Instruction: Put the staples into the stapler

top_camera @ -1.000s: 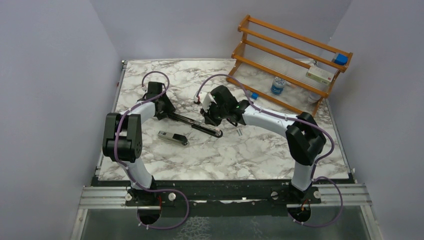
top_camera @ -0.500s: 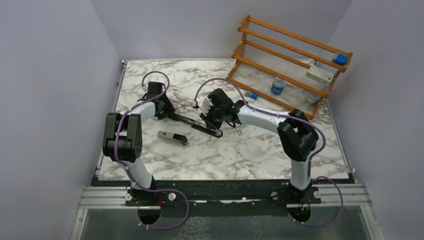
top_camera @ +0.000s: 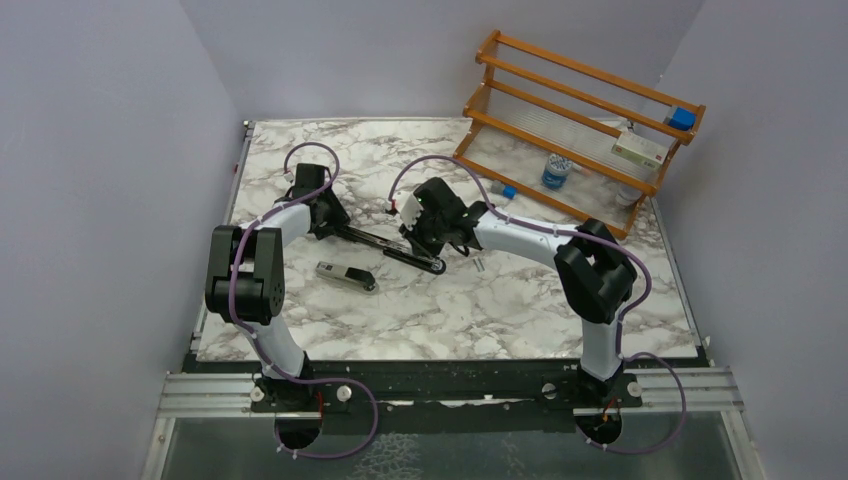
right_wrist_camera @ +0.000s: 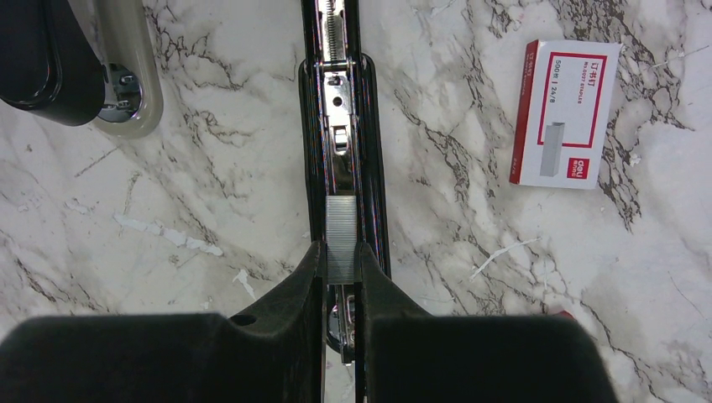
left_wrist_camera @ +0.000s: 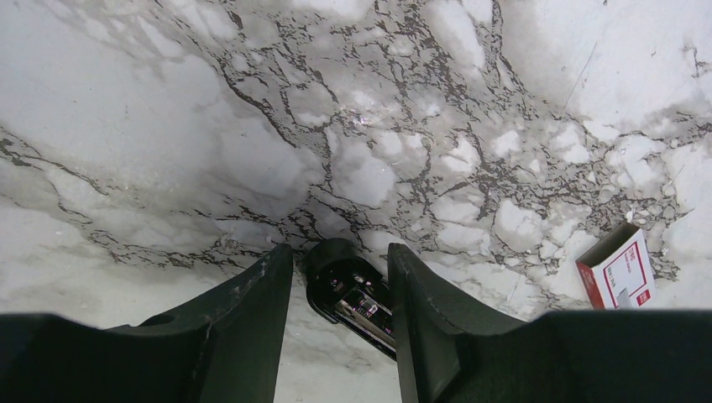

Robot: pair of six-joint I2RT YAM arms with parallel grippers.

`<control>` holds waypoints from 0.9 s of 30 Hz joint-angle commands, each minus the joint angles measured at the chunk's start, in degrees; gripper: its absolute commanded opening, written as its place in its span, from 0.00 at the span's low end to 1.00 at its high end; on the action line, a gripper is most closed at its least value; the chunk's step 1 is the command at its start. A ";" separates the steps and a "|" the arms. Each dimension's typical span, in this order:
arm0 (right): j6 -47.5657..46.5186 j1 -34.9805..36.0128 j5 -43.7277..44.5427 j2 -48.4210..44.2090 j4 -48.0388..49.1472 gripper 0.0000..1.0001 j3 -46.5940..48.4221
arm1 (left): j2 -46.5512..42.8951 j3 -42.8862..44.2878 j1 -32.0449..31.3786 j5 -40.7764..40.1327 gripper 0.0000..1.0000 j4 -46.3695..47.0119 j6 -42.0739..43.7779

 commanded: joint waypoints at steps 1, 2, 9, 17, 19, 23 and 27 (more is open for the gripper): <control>0.87 0.26 1.81 -1.87 1.66 0.01 0.05 | 0.65 0.68 0.37 0.83 0.49 0.27 0.79; 0.78 0.22 1.57 -1.86 1.53 0.01 0.15 | 0.61 0.70 0.37 0.82 0.49 0.27 0.88; 0.67 0.26 0.11 -3.72 3.43 0.01 -1.18 | 0.61 0.70 0.37 0.90 0.48 0.29 0.93; 0.06 0.26 0.88 -3.21 1.91 0.01 -0.50 | 0.74 0.86 0.37 0.99 0.48 0.25 0.98; -0.13 0.26 0.44 -2.57 0.99 0.01 -0.22 | 0.83 0.82 0.37 1.01 0.48 0.22 0.99; -0.62 0.26 -0.35 -1.73 0.01 0.01 0.40 | 0.92 0.92 0.37 1.04 0.48 0.24 1.07; -0.72 0.23 -0.45 -1.40 -0.37 0.01 0.78 | 1.08 1.00 0.37 1.01 0.48 0.23 1.08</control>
